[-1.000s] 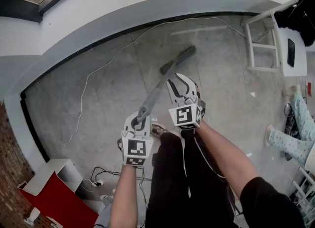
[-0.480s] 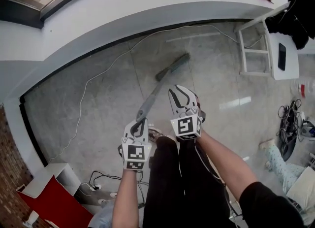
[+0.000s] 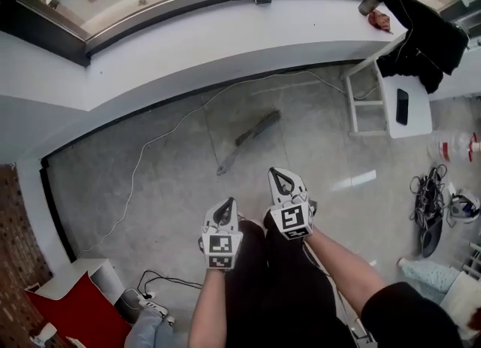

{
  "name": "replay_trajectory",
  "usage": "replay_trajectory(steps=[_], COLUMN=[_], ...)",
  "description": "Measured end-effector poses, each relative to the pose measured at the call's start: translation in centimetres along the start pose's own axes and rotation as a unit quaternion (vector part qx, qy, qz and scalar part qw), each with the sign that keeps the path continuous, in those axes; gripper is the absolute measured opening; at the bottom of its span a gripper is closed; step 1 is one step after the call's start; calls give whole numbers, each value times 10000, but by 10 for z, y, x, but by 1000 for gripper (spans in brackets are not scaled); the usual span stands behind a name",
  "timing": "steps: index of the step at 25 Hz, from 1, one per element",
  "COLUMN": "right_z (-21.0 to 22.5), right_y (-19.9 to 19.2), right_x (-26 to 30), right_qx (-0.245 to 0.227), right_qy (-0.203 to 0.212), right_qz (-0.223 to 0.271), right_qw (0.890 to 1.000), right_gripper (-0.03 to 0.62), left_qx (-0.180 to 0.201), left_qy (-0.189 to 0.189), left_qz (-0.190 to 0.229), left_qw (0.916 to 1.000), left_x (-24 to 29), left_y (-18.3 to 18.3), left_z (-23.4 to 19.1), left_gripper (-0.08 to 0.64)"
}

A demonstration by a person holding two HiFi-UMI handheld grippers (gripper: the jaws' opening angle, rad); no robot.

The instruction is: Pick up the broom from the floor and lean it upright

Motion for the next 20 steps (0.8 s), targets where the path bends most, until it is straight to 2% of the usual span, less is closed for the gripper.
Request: replay_trajectory(steps=[3, 9, 12, 15, 20], right_z=[-4, 5, 14, 19, 31], right_y=[31, 92, 118, 142, 180], right_x=[-23, -64, -90, -121, -183], right_qx=[117, 186, 64, 212, 166], right_qy=[84, 180, 259, 321, 398], right_qz=[80, 407, 634, 924, 1444], right_qw=[9999, 9988, 9976, 9950, 9886], right_gripper=[8, 8, 8, 8, 8], left_qx=[-111, 123, 69, 53, -136], left_qy=[-24, -138, 42, 253, 479], left_qz=[116, 363, 610, 863, 1494], left_qw=[9999, 9992, 9981, 9959, 9875], left_x=[-20, -53, -69, -87, -124], left_y=[22, 71, 94, 116, 161], left_z=[15, 47, 63, 84, 130], left_gripper=[2, 2, 2, 2, 2])
Point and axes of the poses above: the fingertips, and each gripper's own axes: x forward along the fingers, z to its right, y out of its top, the point moved 8 cm from there along -x, backward along the fingers, and after that the axes turned 12 degrees about z, right-handed, at the moved point
